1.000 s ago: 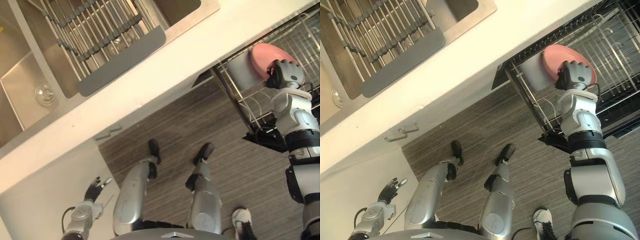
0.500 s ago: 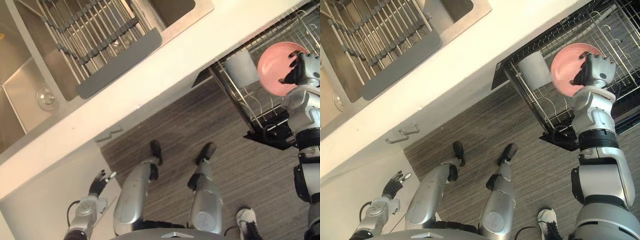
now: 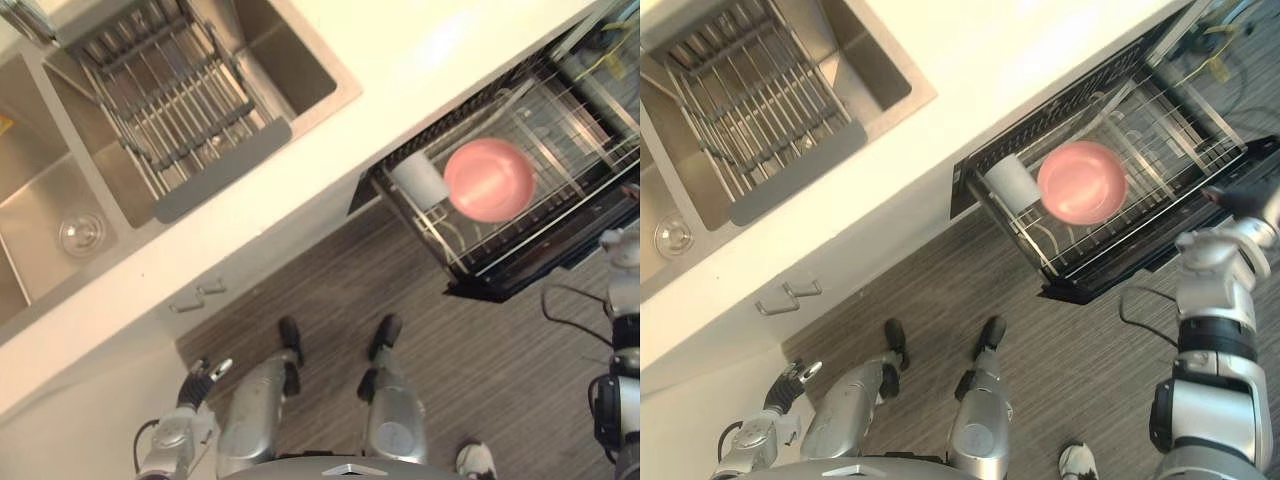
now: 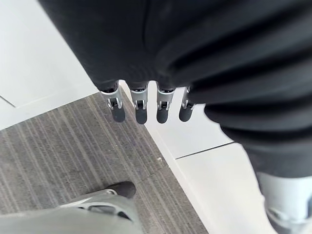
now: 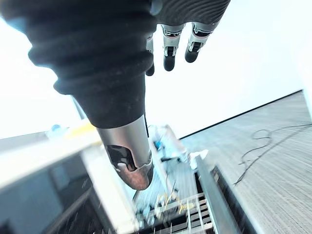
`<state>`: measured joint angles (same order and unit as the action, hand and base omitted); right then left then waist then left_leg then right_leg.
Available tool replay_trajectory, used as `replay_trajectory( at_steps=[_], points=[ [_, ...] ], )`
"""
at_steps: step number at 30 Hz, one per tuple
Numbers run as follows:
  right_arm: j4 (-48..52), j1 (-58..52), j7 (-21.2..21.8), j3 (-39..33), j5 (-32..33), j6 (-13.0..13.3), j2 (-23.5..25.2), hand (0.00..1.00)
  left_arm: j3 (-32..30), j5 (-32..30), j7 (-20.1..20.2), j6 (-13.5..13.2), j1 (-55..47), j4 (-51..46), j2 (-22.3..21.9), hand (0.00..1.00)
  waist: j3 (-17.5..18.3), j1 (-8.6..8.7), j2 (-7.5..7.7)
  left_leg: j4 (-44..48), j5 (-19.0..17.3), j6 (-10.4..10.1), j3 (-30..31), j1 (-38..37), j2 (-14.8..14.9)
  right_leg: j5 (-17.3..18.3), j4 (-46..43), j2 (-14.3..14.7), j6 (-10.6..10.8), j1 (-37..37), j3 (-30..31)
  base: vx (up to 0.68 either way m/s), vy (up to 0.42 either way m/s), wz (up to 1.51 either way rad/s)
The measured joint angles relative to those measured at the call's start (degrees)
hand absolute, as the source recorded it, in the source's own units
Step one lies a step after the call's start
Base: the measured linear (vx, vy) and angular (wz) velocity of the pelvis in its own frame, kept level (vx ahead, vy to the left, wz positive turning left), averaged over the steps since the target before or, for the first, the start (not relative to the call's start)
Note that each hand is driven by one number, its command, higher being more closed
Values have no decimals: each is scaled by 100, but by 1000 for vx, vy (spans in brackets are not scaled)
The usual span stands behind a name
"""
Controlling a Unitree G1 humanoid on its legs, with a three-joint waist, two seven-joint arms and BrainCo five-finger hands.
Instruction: Walk over to the sink, pick up the cup, carry it to the dishwasher, place the cup inside the dishwasher, then close the dishwasher door
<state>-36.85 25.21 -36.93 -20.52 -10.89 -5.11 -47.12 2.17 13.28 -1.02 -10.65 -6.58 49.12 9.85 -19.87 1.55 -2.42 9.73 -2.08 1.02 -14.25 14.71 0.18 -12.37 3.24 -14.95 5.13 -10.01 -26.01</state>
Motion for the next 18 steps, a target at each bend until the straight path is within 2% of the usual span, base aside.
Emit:
replay_trajectory(
  at_steps=[3, 4, 5, 7, 8, 11, 12, 14, 18],
  points=[
    [-21, -586, -77, -766, 1317, 32, 554, 0, -18, -5, -24, -55, -120, 215, -10, 0, 310, 75, 148, -109, -9, -13, -5, -252, -27, 190, -40, -22, 17, 192, 21, 15, 10, -2],
    [-29, -772, -54, -988, 1845, 44, 792, 100, -93, -7, -69, -56, -158, 247, -59, 0, 335, 108, 147, -150, -19, -30, -5, -348, -23, 232, -93, -27, 54, 241, 32, 0, 0, 0],
    [-32, -849, -50, -1064, 2030, 44, 914, 100, -148, -9, -104, -60, -166, 287, -91, 0, 362, 133, 138, -210, -21, -57, -8, -384, -28, 260, -114, -35, 69, 242, 40, -56, -5, -3],
    [-132, -1071, 104, -1280, 2655, 41, 1312, 100, -215, -10, -208, -58, -195, 419, -206, 0, 456, 240, 23, -366, 54, -85, -23, -471, -37, 278, -142, -47, 77, 239, 51, -57, -2, -6],
    [-215, -1109, 180, -1347, 2815, 40, 1386, 100, -212, -11, -226, -57, -197, 443, -223, 0, 478, 241, -14, -415, 78, -99, -35, -505, -38, 289, -142, -45, 92, 242, 62, -41, -10, -10],
    [-667, -1158, 708, -1691, 3766, 28, 1723, 100, -209, -71, -231, -61, -208, 454, -382, 0, 552, 269, -156, -689, 242, -121, -49, -580, -42, 299, -137, -43, 105, 235, 67, -51, -17, -2],
    [-706, -1157, 759, -1692, 3834, 24, 1736, 100, -209, -85, -231, -61, -207, 457, -393, 0, 554, 269, -159, -706, 253, -133, -48, -580, -42, 299, -135, -43, 105, 231, 64, -49, -12, 3],
    [-745, -1113, 1097, -1811, 4229, 25, 1840, 100, -202, -116, -229, -73, -194, 531, -451, 0, 540, 258, -287, -812, 316, -192, -49, -578, -39, 298, -134, -40, 105, 194, 48, -17, -16, 5],
    [-1099, -752, 1551, -1968, 4460, 139, 1815, 100, -182, -121, -230, -67, -198, 616, -477, 0, 348, 233, -491, -912, 415, -176, -29, -580, -39, 298, -158, -39, 103, 150, 14, 21, -18, 7]
  ],
)
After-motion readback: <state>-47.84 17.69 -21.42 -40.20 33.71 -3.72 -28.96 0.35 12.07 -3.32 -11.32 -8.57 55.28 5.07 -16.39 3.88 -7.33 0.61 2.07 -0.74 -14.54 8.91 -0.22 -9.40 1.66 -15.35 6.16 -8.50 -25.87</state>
